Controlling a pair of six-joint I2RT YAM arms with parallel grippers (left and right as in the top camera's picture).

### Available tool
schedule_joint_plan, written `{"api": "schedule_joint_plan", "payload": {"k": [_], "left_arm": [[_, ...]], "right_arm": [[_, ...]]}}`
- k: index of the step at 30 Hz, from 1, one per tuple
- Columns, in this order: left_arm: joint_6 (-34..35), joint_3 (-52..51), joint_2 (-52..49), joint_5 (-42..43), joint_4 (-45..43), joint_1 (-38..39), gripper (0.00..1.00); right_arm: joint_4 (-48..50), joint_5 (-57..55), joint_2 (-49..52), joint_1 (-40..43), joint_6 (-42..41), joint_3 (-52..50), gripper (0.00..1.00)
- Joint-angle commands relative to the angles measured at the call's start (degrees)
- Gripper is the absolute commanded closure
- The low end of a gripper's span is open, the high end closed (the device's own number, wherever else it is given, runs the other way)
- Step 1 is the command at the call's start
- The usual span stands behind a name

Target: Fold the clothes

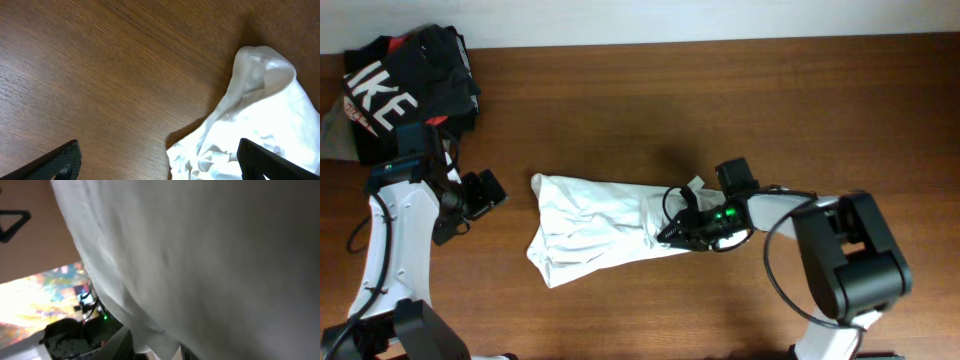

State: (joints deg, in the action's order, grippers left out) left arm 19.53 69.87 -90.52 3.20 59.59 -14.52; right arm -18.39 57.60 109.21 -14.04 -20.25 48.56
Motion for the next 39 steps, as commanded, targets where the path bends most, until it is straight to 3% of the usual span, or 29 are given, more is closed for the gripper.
{"api": "schedule_joint_plan", "payload": {"k": [1, 4, 7, 15, 20, 24, 30, 34, 39], "left_arm": [[-0.1, 0.2, 0.1, 0.5, 0.1, 0.3, 0.01], [-0.1, 0.2, 0.1, 0.5, 0.0, 0.3, 0.01], [-0.1, 0.2, 0.1, 0.5, -0.1, 0.3, 0.01], [-0.1, 0.2, 0.1, 0.5, -0.1, 0.3, 0.01], [-0.1, -0.5, 0.1, 0.5, -0.2, 0.3, 0.01], [-0.1, -0.9, 0.1, 0.5, -0.4, 0.3, 0.01], [-0.1, -2.3, 0.1, 0.5, -1.9, 0.3, 0.01], [-0.1, -2.4, -0.2, 0.5, -2.2, 0.3, 0.01], [-0.1, -2.4, -0.4, 0.7, -2.1, 0.3, 0.01]], "right_arm": [[-4.2, -9.2, -10.9, 3.7, 0.5, 0.7, 0.62], [-9.4, -10.7, -17.9, 8.4, 4.2, 0.7, 0.55], [-14.9, -10.9, -18.7, 11.1, 10.0, 0.6, 0.46], [-15.0, -11.8, -6.9, 11.5, 12.4, -0.2, 0.40], [-8.1, -10.2, 1.5, 11.7, 12.6, 0.2, 0.44], [-8.9, -10.1, -3.3, 12.2, 12.5, 1.9, 0.48], [-13.0, -10.9, -17.8, 12.2, 12.3, 6.1, 0.44], [-11.6, -10.9, -17.9, 12.2, 12.4, 6.3, 0.44], [-7.5, -10.9, -9.2, 12.2, 14.5, 6.3, 0.62]]}}
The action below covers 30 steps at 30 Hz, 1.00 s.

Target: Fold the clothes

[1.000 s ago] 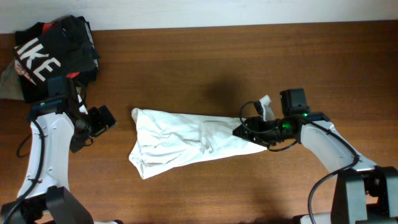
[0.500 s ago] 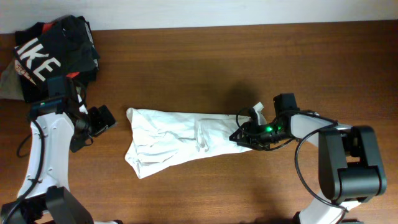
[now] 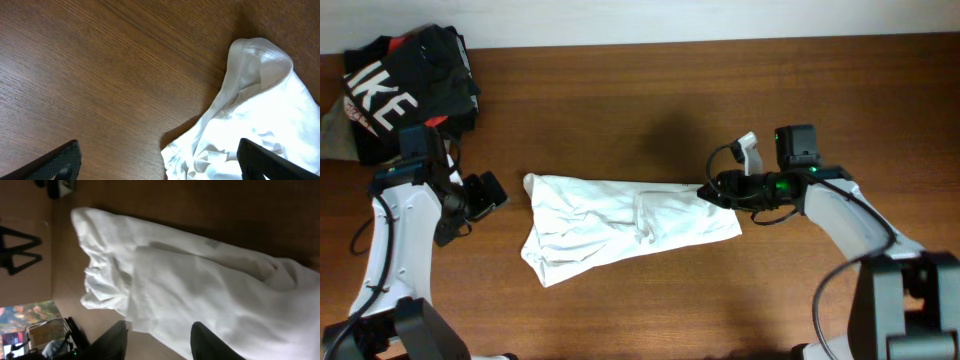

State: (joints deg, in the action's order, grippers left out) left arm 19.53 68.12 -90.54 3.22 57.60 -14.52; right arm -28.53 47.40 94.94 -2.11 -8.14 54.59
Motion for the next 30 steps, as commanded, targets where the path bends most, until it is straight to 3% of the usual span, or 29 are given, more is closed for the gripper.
{"api": "schedule_joint_plan", "payload": {"k": [1, 4, 10, 15, 18, 19, 20, 21, 22, 23, 30], "left_arm": [[-0.1, -0.6, -0.4, 0.7, -0.1, 0.3, 0.01], [-0.1, -0.6, -0.4, 0.7, -0.1, 0.3, 0.01], [-0.1, -0.6, -0.4, 2.0, 0.0, 0.3, 0.01], [-0.1, -0.6, -0.4, 3.0, 0.1, 0.3, 0.01], [-2.7, -0.6, -0.4, 7.8, -0.6, 0.3, 0.01], [-5.6, -0.6, -0.4, 10.3, -1.0, 0.5, 0.01], [-7.9, -0.6, -0.4, 12.4, -1.2, 0.9, 0.01], [-8.5, -0.6, -0.5, 13.1, -1.2, 1.5, 0.01], [-8.5, -0.7, -0.5, 13.1, -1.2, 2.3, 0.01], [-8.5, -0.9, -0.6, 13.1, -1.3, 3.2, 0.01], [-9.0, -2.8, -6.8, 13.3, -2.8, 4.7, 0.01]], "right_arm": [[4.3, -0.7, 7.0, 0.3, 2.4, 0.2, 0.67], [10.1, -2.5, 12.1, 0.7, 1.7, 0.2, 0.76], [12.4, -7.6, 13.7, 4.1, -2.0, 1.4, 0.78], [2.1, -7.6, 9.0, 8.5, -0.2, 9.5, 0.71], [-6.3, -8.3, 4.5, 10.6, 1.3, 16.1, 0.67], [-8.7, -9.1, 3.2, 11.3, 1.3, 18.0, 0.62], [-12.5, -10.5, 1.3, 12.4, 1.3, 21.0, 0.45], [-15.2, -11.5, 0.1, 13.3, 1.3, 23.1, 0.21], [-18.4, -12.8, -1.2, 14.5, 1.3, 25.7, 0.06], [-21.4, -14.1, -2.3, 15.8, 1.3, 28.0, 0.01], [-30.9, -16.6, -3.9, 29.7, 1.3, 36.1, 0.01]]}}
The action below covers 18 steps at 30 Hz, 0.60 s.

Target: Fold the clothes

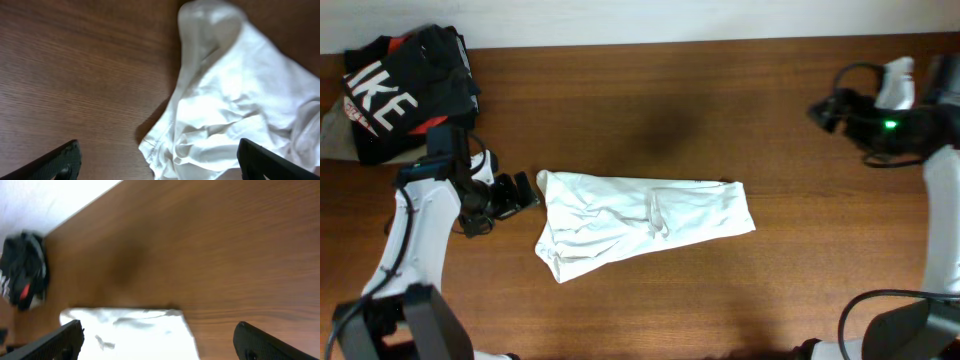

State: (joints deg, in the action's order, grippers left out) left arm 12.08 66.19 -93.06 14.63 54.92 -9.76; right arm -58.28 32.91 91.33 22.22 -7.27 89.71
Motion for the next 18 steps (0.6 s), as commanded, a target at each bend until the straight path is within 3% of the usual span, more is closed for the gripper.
{"api": "schedule_joint_plan", "payload": {"k": [1, 8, 18], "left_arm": [[-1.7, -0.9, -5.3, 2.3, 0.0, -0.1, 0.01], [-5.6, -1.9, -11.0, 6.3, -0.4, 0.1, 0.01], [-6.5, -9.2, -11.5, 11.1, -12.0, 5.4, 0.01]], "right_arm": [[-1.5, -2.1, -0.2, 7.3, 0.4, 0.9, 0.01], [-1.5, -2.1, 0.1, 16.1, 0.4, 0.9, 0.01], [-1.5, -2.1, 0.1, 16.4, 0.4, 0.9, 0.01]]}}
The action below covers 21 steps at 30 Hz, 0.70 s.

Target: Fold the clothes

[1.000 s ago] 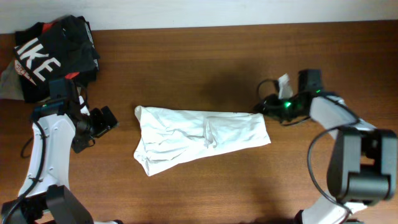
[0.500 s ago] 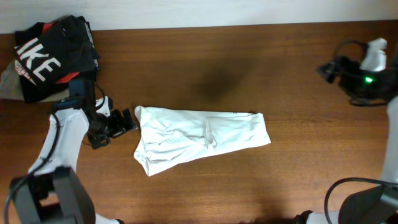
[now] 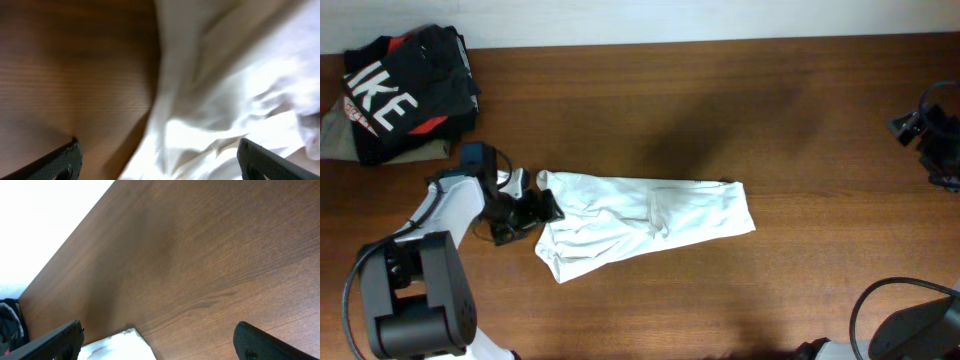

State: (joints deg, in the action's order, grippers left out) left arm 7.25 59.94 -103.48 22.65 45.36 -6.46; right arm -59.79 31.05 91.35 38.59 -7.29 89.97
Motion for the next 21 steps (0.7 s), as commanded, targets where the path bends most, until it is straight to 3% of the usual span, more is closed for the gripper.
{"api": "schedule_joint_plan", "payload": {"k": [1, 9, 10, 12, 16, 17, 19, 20, 21], "left_arm": [[-1.8, -3.1, -1.2, 3.1, -3.2, 2.8, 0.01], [-1.1, -3.6, -4.3, 3.1, -4.2, 6.9, 0.01], [-1.0, -3.6, -4.5, 3.1, -4.2, 7.1, 0.19], [-0.7, -3.6, -4.5, 3.1, -4.0, 7.7, 0.37], [-0.5, -3.6, -4.5, 3.1, -3.8, 9.2, 0.37], [-0.5, -3.6, -4.5, 3.1, -3.8, 9.4, 0.46], [-0.5, -3.5, -4.5, 3.1, -4.0, 9.5, 0.91], [-0.5, -3.5, -4.5, 3.0, -4.3, 9.4, 0.99], [-0.5, -3.3, -4.5, 2.2, -4.2, 9.2, 0.99]], "right_arm": [[0.0, -0.3, 0.1, 0.1, 0.4, 0.7, 0.01], [0.0, -0.3, 0.1, 0.1, 0.4, 0.7, 0.01], [0.0, -0.3, 0.1, 0.1, 0.4, 0.7, 0.01], [0.0, -0.3, 0.1, 0.1, 0.4, 0.7, 0.01], [0.0, -0.3, 0.1, 0.1, 0.4, 0.7, 0.01], [0.0, -0.3, 0.1, 0.1, 0.4, 0.7, 0.01], [0.0, -0.3, 0.1, 0.1, 0.4, 0.7, 0.01], [0.0, -0.3, 0.1, 0.1, 0.4, 0.7, 0.01], [0.0, -0.3, 0.1, 0.1, 0.4, 0.7, 0.01]]}}
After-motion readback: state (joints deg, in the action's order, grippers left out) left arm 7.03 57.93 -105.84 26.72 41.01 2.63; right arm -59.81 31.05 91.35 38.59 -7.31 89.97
